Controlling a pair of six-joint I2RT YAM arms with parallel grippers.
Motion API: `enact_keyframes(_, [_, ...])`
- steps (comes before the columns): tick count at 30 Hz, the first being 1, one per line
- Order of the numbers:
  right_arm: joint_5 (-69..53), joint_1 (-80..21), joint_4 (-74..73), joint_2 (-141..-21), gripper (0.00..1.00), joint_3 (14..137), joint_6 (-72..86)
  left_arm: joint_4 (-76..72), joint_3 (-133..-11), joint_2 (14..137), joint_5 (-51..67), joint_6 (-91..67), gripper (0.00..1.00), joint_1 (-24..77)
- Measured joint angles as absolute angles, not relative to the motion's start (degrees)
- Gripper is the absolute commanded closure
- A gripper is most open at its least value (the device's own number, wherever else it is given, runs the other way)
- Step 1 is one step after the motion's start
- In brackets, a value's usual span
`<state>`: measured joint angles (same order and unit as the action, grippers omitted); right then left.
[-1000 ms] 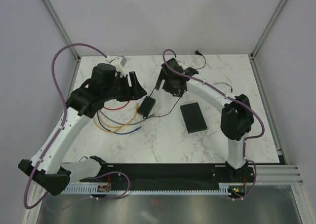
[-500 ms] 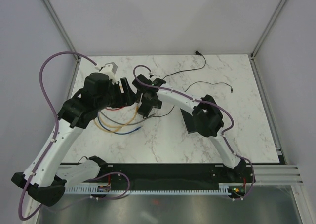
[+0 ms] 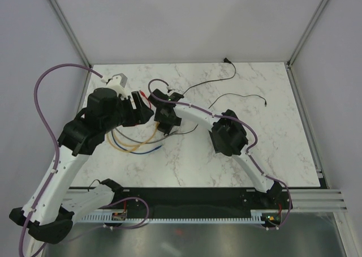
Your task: Pull the plug from the switch port
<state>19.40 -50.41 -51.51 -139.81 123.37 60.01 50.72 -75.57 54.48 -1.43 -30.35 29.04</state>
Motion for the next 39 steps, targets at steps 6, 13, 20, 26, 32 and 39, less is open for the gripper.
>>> enact_keyframes(6, [20.4, -50.4, -51.0, -139.8, 0.69, 123.3, 59.8, 50.7, -75.6, 54.5, -1.5, -30.3, 0.27, 28.9])
enact_keyframes(13, [21.7, -50.2, -50.7, -139.8, 1.0, 123.7, 57.5, 50.7, -75.6, 54.9, -1.5, -30.3, 0.27, 28.6])
enact_keyframes(20, [24.1, -46.1, -45.9, -139.0, 1.0, 124.2, 46.9, 50.7, -75.6, 56.3, -1.5, -30.3, 0.27, 28.6])
enact_keyframes(26, [22.7, -37.0, -39.7, -134.5, 1.0, 124.2, 39.6, 50.7, -75.6, 57.0, -1.5, -30.3, 0.27, 28.6])
enact_keyframes(32, [21.0, -24.3, -37.6, -128.1, 1.0, 124.0, 36.6, 50.9, -75.6, 57.1, -1.4, -30.2, 0.2, 28.6])
enact_keyframes(39, [20.8, -15.3, -36.9, -117.8, 1.0, 115.5, 33.8, 51.0, -76.7, 58.9, -1.3, -30.1, 0.2, 28.6])
